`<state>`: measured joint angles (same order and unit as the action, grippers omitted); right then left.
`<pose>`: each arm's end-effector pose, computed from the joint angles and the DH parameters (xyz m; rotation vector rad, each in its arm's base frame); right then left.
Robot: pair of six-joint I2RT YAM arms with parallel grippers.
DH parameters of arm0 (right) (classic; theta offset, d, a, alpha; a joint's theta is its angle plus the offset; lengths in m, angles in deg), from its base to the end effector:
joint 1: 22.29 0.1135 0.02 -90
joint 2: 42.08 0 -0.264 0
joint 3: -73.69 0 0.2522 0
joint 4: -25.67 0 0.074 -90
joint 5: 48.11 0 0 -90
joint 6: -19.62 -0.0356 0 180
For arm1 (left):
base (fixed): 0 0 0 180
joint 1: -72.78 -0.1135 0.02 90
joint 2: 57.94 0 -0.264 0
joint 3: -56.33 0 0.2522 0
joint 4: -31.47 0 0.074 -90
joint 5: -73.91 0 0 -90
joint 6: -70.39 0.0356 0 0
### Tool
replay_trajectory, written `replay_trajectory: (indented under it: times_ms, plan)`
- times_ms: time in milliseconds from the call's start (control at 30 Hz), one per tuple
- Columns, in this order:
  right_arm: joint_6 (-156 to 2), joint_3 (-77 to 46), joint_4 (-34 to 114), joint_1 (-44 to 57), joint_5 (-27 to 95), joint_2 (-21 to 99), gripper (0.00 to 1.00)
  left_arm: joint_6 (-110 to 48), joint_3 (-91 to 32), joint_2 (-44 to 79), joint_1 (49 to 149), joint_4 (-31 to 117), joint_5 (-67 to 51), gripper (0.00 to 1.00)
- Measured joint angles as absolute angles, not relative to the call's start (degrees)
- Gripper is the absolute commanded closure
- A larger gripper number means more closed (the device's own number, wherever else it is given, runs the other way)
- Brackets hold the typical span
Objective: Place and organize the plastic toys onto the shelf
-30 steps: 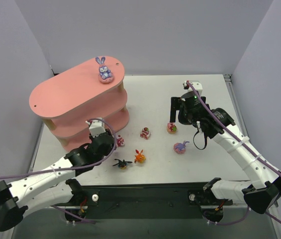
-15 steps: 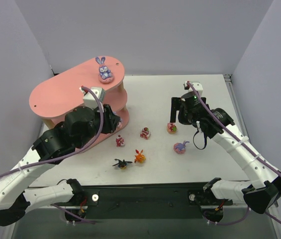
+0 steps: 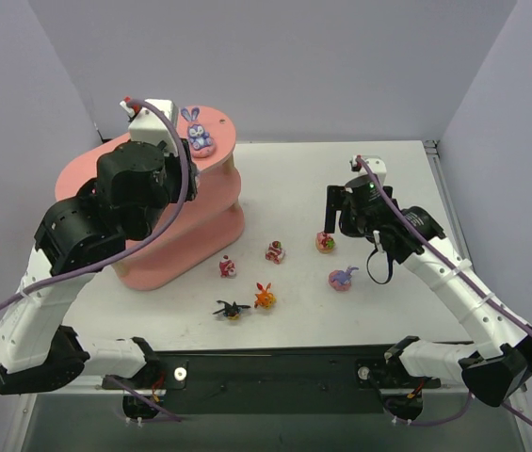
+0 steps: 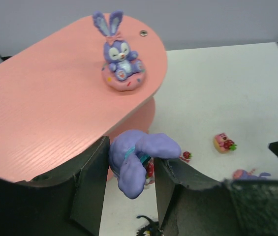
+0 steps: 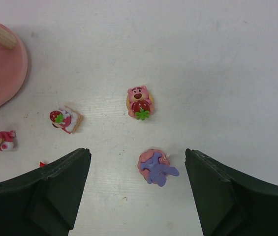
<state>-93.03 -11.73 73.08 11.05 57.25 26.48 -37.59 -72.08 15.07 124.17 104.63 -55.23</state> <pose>0.2208 0.1340 0.3773 -0.0345 2.0979 0.3116 0.1317 -0.1288 0.5426 0.0685 1.8136 -0.2160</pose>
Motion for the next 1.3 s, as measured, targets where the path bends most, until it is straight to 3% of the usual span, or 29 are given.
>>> replay_trajectory:
  times_ms: [233, 600, 1033, 1300]
  plan:
    - [-93.05, -11.62, 73.03, 11.03, 57.27, 25.43, 0.20, -37.59, -72.82, 15.92, 116.59, 111.84, -57.92, 1.00]
    - [-93.03, -11.51, 73.03, 11.01, 57.25, 25.30, 0.20, -38.73, -62.81, 12.38, 105.40, 109.17, -54.46, 1.00]
    - [-93.03, -11.32, 73.03, 10.68, 57.27, 25.25, 0.20, -37.35, -57.61, 10.90, 93.99, 100.98, -39.14, 1.00]
    - [-93.05, -11.29, 73.03, 10.64, 57.27, 25.25, 0.20, -35.58, -56.12, 11.25, 90.12, 96.76, -31.06, 0.90]
